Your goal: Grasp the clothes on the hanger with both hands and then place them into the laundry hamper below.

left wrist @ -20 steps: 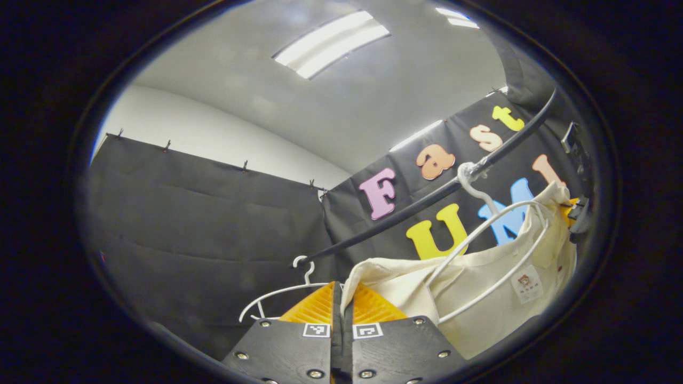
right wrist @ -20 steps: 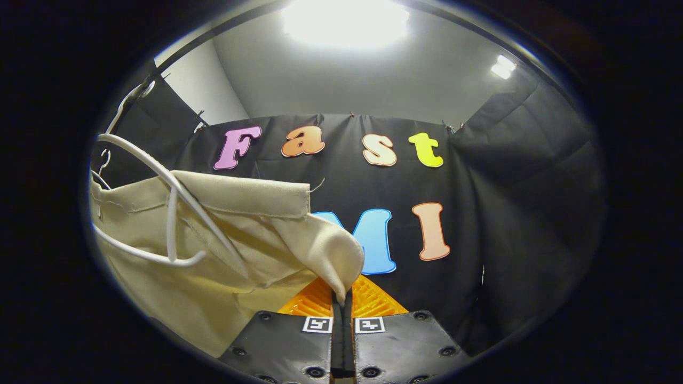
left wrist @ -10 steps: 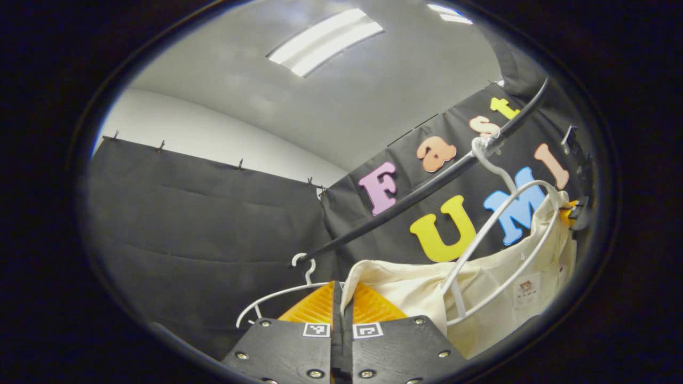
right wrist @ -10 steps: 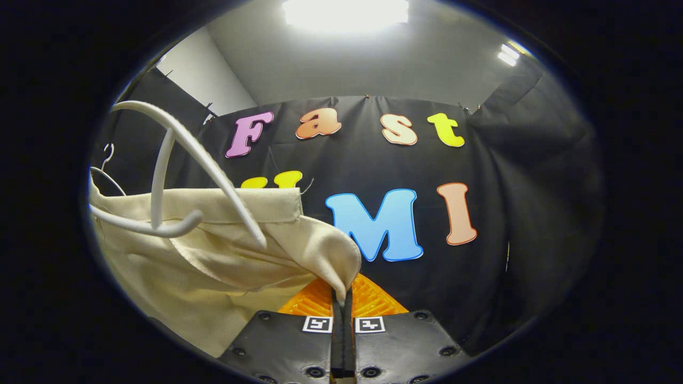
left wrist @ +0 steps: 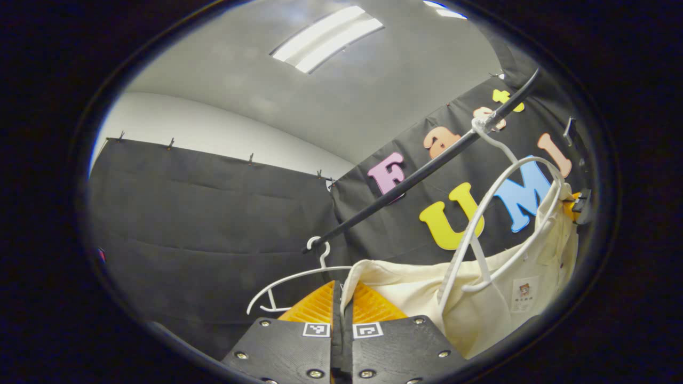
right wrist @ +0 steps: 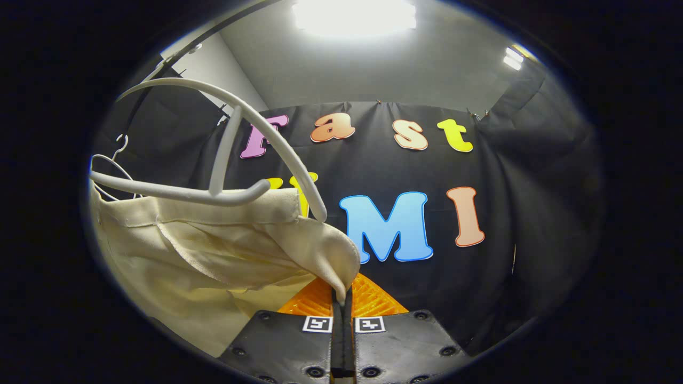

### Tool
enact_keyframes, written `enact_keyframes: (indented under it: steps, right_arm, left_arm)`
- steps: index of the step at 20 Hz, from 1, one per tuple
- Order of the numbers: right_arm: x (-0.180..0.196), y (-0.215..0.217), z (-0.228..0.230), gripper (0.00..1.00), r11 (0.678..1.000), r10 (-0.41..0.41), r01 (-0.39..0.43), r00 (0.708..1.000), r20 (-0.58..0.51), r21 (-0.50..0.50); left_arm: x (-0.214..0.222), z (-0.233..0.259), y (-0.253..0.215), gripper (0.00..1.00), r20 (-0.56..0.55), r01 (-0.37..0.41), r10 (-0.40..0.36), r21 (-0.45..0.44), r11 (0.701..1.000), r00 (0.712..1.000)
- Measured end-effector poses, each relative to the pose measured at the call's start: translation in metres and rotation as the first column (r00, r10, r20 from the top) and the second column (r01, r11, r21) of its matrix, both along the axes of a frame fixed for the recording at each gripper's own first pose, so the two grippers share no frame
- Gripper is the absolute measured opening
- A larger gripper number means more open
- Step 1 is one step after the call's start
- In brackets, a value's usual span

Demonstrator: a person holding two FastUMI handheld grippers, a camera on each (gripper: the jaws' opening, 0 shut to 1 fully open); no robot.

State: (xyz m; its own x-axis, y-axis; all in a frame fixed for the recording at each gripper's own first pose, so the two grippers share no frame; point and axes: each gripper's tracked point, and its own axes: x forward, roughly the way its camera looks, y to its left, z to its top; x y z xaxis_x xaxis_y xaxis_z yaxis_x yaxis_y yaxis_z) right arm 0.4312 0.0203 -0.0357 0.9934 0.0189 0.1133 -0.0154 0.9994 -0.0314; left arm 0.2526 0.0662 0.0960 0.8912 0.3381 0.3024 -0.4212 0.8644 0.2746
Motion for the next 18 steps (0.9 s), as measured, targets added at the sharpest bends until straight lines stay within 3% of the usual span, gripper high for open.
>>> enact_keyframes:
  steps: [8, 18]
  right_arm:
    - [-0.078, 0.005, -0.032, 0.01, 0.999, 0.004, -0.007, 0.998, -0.057, -0.038]
    - [-0.185, 0.013, -0.005, 0.00, 0.999, 0.020, -0.022, 0.999, -0.050, -0.038]
  left_arm:
    - [-0.047, -0.042, -0.006, 0.00, -0.079, 0.051, -0.052, -0.006, 0.999, 0.996]
    - [-0.099, -0.043, -0.047, 0.00, -0.053, 0.232, -0.235, -0.068, 0.970, 0.970]
